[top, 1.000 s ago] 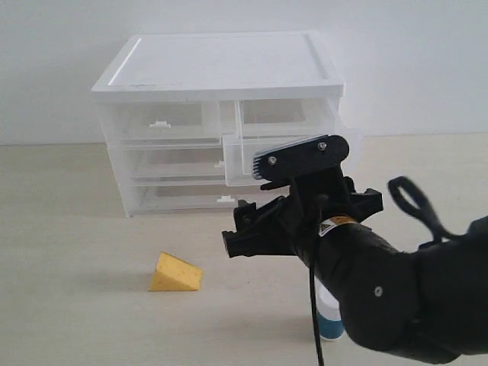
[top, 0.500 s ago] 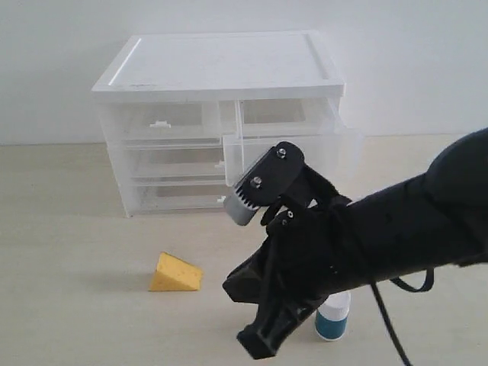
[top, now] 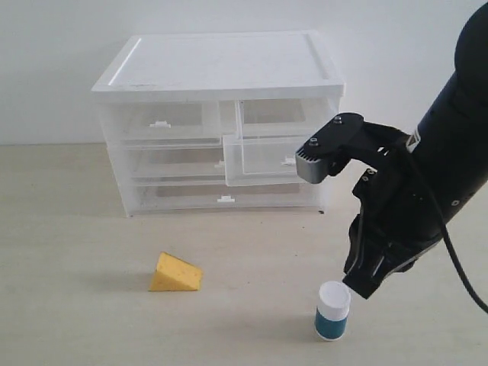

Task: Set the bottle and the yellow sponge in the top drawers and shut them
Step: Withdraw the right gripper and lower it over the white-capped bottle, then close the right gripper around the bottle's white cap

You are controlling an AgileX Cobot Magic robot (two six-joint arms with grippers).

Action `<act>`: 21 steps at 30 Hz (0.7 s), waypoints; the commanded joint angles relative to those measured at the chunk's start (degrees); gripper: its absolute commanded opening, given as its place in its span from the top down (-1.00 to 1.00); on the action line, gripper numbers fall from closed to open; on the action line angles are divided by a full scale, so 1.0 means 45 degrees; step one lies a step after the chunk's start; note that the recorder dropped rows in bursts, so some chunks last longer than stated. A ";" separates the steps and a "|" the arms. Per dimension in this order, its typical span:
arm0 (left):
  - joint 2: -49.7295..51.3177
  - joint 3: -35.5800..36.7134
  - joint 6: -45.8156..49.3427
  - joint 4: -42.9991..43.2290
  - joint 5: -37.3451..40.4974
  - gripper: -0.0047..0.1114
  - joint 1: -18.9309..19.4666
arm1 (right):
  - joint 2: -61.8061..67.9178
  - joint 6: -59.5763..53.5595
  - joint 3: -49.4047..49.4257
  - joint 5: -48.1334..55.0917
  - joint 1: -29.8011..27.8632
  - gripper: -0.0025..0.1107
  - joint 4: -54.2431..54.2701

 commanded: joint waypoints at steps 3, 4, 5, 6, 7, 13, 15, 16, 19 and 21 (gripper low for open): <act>-0.0047 0.0041 -0.0072 -0.0093 -0.0034 0.84 0.0035 | 0.0039 -0.0006 -0.0040 -0.0508 -0.0094 -0.30 0.0248; -0.0047 0.0041 -0.0072 -0.0093 -0.0034 0.84 0.0035 | 0.0175 -0.0006 -0.0040 -0.0547 -0.0094 -0.34 0.0224; -0.0047 0.0041 -0.0072 -0.0093 -0.0034 0.84 0.0035 | 0.0329 -0.0006 -0.0040 -0.0605 -0.0094 -0.32 0.0224; -0.0047 0.0041 -0.0072 -0.0093 -0.0034 0.84 0.0035 | 0.0524 -0.0006 -0.0040 -0.0688 -0.0094 -0.30 0.0224; -0.0047 0.0041 -0.0072 -0.0093 -0.0034 0.84 0.0035 | 0.0681 -0.0006 -0.0040 -0.0780 -0.0094 -0.30 0.0224; -0.0047 0.0041 -0.0072 -0.0093 -0.0034 0.84 0.0035 | 0.1837 -0.0045 -0.0040 -0.1423 -0.0094 -0.30 0.0224; -0.0047 0.0041 -0.0072 -0.0093 -0.0034 0.84 0.0035 | 0.2261 -0.0215 -0.0040 -0.1576 -0.0094 -0.30 0.0224; -0.0047 0.0041 -0.0072 -0.0093 -0.0034 0.84 0.0035 | 0.2556 -0.0298 -0.0040 -0.1756 -0.0094 -0.30 0.0224; -0.0047 0.0041 -0.0072 -0.0093 -0.0034 0.84 0.0035 | 0.2948 -0.0349 -0.0040 -0.2082 -0.0094 -0.30 0.0173; -0.0047 0.0041 -0.0072 -0.0093 -0.0034 0.84 0.0035 | 0.3168 -0.0413 -0.0040 -0.2288 -0.0094 -0.30 0.0173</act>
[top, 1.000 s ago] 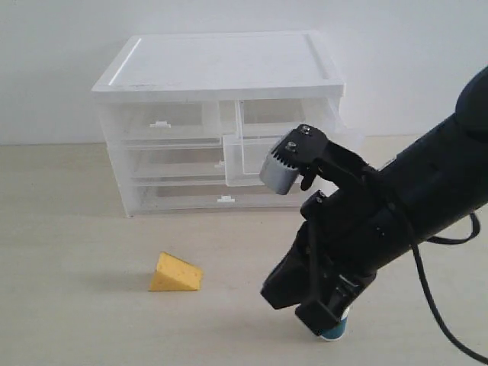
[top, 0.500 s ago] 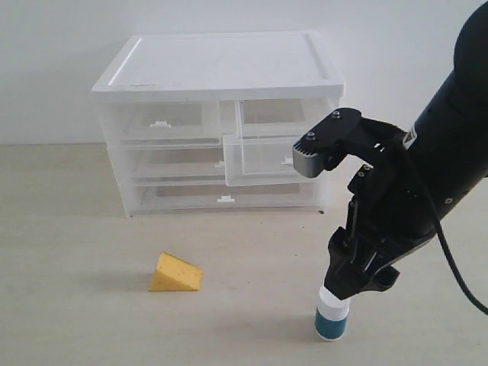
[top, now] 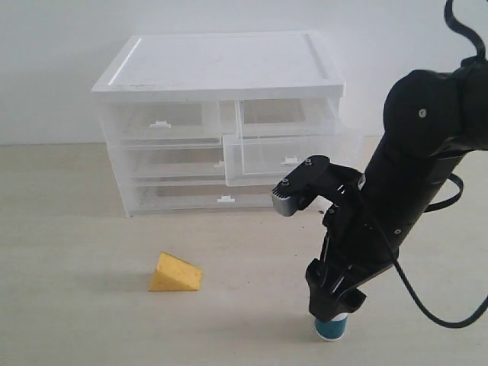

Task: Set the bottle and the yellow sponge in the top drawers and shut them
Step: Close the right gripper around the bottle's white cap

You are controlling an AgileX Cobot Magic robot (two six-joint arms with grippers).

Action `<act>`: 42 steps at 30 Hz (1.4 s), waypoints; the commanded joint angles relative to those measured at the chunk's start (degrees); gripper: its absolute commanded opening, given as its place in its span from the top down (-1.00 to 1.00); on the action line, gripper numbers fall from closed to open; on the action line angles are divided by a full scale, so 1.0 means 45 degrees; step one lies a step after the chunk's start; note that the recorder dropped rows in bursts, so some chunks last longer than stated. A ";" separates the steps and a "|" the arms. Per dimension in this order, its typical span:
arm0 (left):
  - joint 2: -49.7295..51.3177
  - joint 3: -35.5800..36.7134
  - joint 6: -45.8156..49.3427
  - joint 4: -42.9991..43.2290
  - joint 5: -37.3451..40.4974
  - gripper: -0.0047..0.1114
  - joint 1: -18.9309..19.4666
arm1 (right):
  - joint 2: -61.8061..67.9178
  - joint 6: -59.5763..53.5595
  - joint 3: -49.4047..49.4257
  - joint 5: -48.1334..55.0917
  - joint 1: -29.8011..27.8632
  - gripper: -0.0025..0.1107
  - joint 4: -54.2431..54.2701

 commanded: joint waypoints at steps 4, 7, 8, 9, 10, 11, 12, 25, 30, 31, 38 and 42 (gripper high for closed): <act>-0.0047 0.0041 -0.0072 -0.0093 -0.0034 0.84 0.0035 | 0.0765 -0.0374 -0.0040 -0.0731 -0.0094 -0.30 -0.0017; -0.0047 0.0041 -0.0072 -0.0093 -0.0034 0.84 0.0035 | 0.0953 -0.0490 -0.0040 -0.0835 -0.0094 -0.30 -0.0035; -0.0047 0.0041 -0.0072 -0.0093 -0.0034 0.84 0.0035 | 0.1045 -0.0487 -0.0040 -0.0861 -0.0094 -0.30 -0.0105; -0.0047 0.0041 -0.0072 -0.0093 -0.0034 0.84 0.0035 | 0.1119 -0.0524 -0.0040 -0.0920 -0.0094 -0.30 -0.0159; -0.0047 0.0041 -0.0072 -0.0093 -0.0034 0.84 0.0035 | 0.1225 -0.0539 -0.0040 -0.0971 -0.0094 -0.30 -0.0191; -0.0047 0.0041 -0.0072 -0.0093 -0.0034 0.84 0.0035 | 0.1292 -0.0539 -0.0040 -0.1077 -0.0094 -0.30 -0.0213; -0.0047 0.0041 -0.0072 -0.0093 -0.0034 0.84 0.0035 | 0.1383 -0.0539 -0.0040 -0.1105 -0.0094 -0.28 -0.0240; -0.0047 0.0041 -0.0072 -0.0093 -0.0034 0.84 0.0035 | 0.1526 -0.0661 -0.0040 -0.1580 -0.0094 -0.24 -0.0603; -0.0047 0.0041 -0.0072 -0.0093 -0.0034 0.84 0.0035 | 0.1526 -0.0661 -0.0040 -0.1807 -0.0094 0.01 -0.0663; -0.0047 0.0041 -0.0072 -0.0093 -0.0034 0.84 0.0035 | 0.1526 -0.0661 -0.0040 -0.1830 -0.0094 0.04 -0.0663; -0.0047 0.0041 -0.0072 -0.0093 -0.0034 0.84 0.0035 | 0.1526 -0.0720 -0.0040 -0.1830 -0.0094 0.59 -0.0663; -0.0047 0.0041 -0.0072 -0.0093 -0.0034 0.84 0.0035 | 0.1526 -0.0885 -0.0040 -0.1799 -0.0094 0.96 -0.0663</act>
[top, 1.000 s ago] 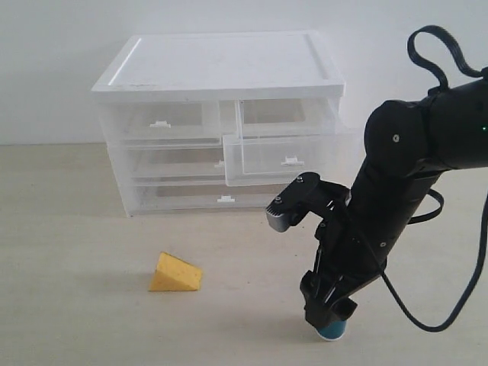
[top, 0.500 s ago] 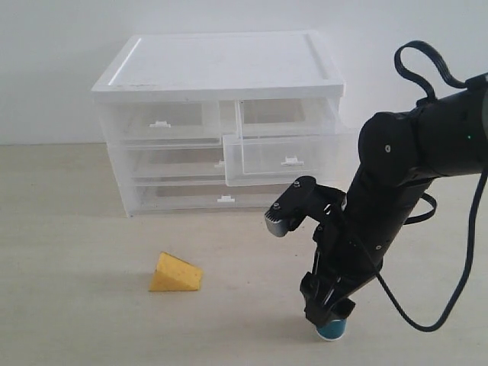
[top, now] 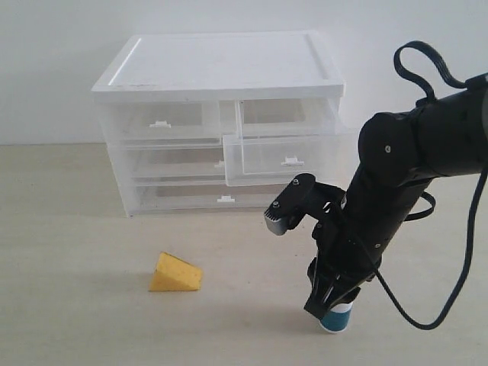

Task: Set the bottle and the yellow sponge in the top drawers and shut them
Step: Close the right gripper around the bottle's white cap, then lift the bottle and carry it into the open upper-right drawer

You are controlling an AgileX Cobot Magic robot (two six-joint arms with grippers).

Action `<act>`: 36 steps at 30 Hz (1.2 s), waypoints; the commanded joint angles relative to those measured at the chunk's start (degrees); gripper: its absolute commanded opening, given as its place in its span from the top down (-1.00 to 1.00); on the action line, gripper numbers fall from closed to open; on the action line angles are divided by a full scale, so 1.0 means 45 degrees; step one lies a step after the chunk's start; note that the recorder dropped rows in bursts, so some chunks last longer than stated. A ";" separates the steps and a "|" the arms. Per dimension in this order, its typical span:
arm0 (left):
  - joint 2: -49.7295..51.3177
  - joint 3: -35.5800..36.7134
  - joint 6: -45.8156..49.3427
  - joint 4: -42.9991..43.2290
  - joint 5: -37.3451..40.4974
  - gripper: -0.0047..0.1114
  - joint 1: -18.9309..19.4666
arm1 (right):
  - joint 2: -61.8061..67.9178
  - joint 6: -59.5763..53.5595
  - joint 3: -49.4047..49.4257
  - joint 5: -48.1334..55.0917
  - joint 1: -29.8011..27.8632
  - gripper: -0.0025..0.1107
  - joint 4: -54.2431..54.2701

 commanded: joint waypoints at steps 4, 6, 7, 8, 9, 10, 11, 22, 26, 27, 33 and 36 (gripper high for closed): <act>-0.0047 0.0041 -0.0072 -0.0093 -0.0034 0.84 0.0035 | -0.0013 -0.0228 -0.0040 -0.0019 -0.0094 0.96 -0.0107; -0.0047 0.0041 -0.0072 -0.0093 -0.0034 0.84 0.0035 | -0.0097 -0.0192 -0.0087 0.0078 -0.0094 0.96 -0.0107; -0.0047 0.0041 -0.0072 -0.0093 -0.0034 0.84 0.0035 | -0.0168 -0.0190 -0.0095 0.0150 -0.0094 0.96 -0.0107; -0.0047 0.0041 -0.0072 -0.0093 -0.0034 0.84 0.0035 | -0.0293 -0.0164 -0.0117 0.0209 -0.0094 0.96 -0.0107; -0.0047 0.0041 -0.0072 -0.0093 -0.0034 0.84 0.0035 | -0.0462 -0.0160 -0.0116 0.0238 -0.0094 0.96 -0.0075; -0.0047 0.0041 -0.0072 -0.0093 -0.0034 0.84 0.0035 | -0.0665 -0.0160 -0.0116 0.0301 -0.0094 0.96 -0.0075; -0.0047 0.0041 -0.0072 -0.0093 -0.0034 0.84 0.0035 | -0.0884 -0.0160 -0.0116 0.0353 -0.0094 0.96 -0.0075; -0.0047 0.0041 -0.0072 -0.0093 -0.0034 0.84 0.0035 | -0.3318 -0.2503 -0.0153 0.1451 -0.0094 0.96 0.1580; -0.0047 0.0041 -0.0072 -0.0093 -0.0034 0.84 0.0035 | -0.4044 -0.4477 -0.0645 0.2617 -0.0094 0.96 0.2760; -0.0047 0.0041 -0.0072 -0.0093 -0.0034 0.84 0.0035 | -0.4150 -0.4825 -0.0775 0.2824 -0.0094 0.96 0.2946; -0.0047 0.0041 -0.0072 -0.0093 -0.0034 0.84 0.0035 | -0.4485 -0.6149 -0.2176 0.3795 -0.0129 0.96 0.3791; -0.0047 0.0041 -0.0072 -0.0093 -0.0034 0.84 0.0035 | -0.4485 -0.6885 -0.2835 0.4011 -0.0324 0.96 0.4629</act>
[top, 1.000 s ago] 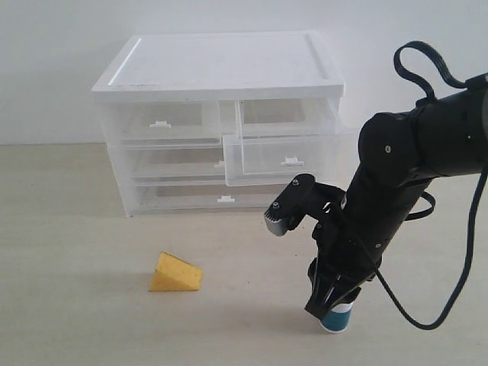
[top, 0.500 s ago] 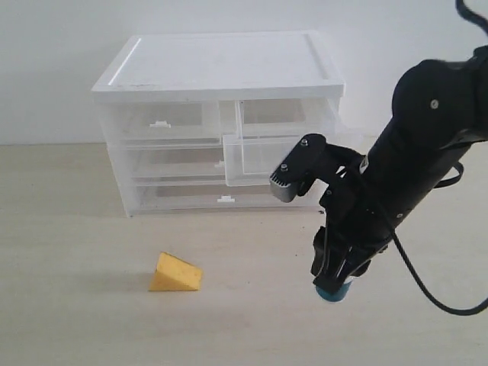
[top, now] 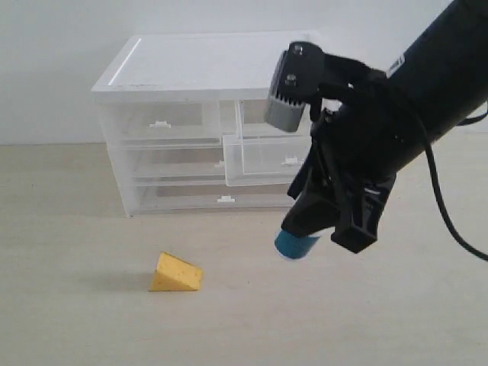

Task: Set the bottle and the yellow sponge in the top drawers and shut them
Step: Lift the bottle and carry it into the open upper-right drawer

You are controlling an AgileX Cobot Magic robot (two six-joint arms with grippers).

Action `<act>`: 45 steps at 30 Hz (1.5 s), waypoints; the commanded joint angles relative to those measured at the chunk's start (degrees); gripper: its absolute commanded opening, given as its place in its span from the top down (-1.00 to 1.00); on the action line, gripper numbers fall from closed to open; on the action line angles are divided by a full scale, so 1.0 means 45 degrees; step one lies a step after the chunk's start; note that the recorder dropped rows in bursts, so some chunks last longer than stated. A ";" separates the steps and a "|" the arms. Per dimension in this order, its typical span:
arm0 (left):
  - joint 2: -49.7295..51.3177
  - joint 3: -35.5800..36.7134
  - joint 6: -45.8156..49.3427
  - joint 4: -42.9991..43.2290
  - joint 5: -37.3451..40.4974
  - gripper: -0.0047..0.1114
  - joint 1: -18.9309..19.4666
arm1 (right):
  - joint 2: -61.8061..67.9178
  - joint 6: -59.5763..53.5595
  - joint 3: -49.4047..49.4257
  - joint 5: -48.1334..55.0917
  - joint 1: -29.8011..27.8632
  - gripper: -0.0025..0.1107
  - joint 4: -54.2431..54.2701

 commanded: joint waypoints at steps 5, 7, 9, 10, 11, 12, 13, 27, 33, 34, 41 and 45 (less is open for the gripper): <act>-0.0047 0.0041 -0.0072 -0.0093 -0.0034 0.84 0.0035 | -0.0169 -0.3414 -0.1276 0.1018 -0.1554 0.96 0.4279; -0.0047 0.0041 -0.0072 -0.0093 -0.0034 0.84 0.0035 | -0.0169 -0.4457 -0.1276 0.1046 -0.2204 0.96 0.5577; -0.0047 0.0041 -0.0072 -0.0093 -0.0034 0.84 0.0035 | -0.0146 -0.5351 -0.1276 0.0995 -0.2742 0.96 0.6464; -0.0047 0.0041 -0.0072 -0.0093 -0.0034 0.84 0.0035 | -0.0146 -0.5619 -0.1276 0.0924 -0.2968 0.96 0.6737; -0.0047 0.0041 -0.0072 -0.0093 -0.0034 0.84 0.0035 | -0.0146 -0.5864 -0.1276 0.0802 -0.3151 0.96 0.6992; -0.0047 0.0041 -0.0072 -0.0093 -0.0034 0.84 0.0035 | -0.0146 -0.6156 -0.1276 0.0648 -0.3429 0.96 0.7365; -0.0047 0.0041 -0.0072 -0.0093 -0.0034 0.84 0.0035 | -0.0146 -0.6345 -0.1276 0.0520 -0.3591 0.96 0.7627; -0.0047 0.0041 -0.0072 -0.0093 -0.0034 0.84 0.0035 | 0.2768 -0.6189 -0.1670 -0.0619 -0.4726 0.96 1.0968; -0.0047 0.0041 -0.0072 -0.0093 -0.0034 0.84 0.0035 | 0.4158 -0.6637 -0.2435 -0.0539 -0.4726 0.96 1.1042; -0.0047 0.0041 -0.0072 -0.0093 -0.0034 0.84 0.0035 | 0.4322 -0.6712 -0.2540 -0.0512 -0.4726 0.96 1.1042; -0.0047 0.0041 -0.0072 -0.0093 -0.0034 0.84 0.0035 | 0.5160 -0.7274 -0.2692 -0.0586 -0.4697 0.96 1.1025; -0.0047 0.0041 -0.0072 -0.0093 -0.0034 0.84 0.0035 | 0.5537 -0.7238 -0.2692 -0.0912 -0.4697 0.88 1.1025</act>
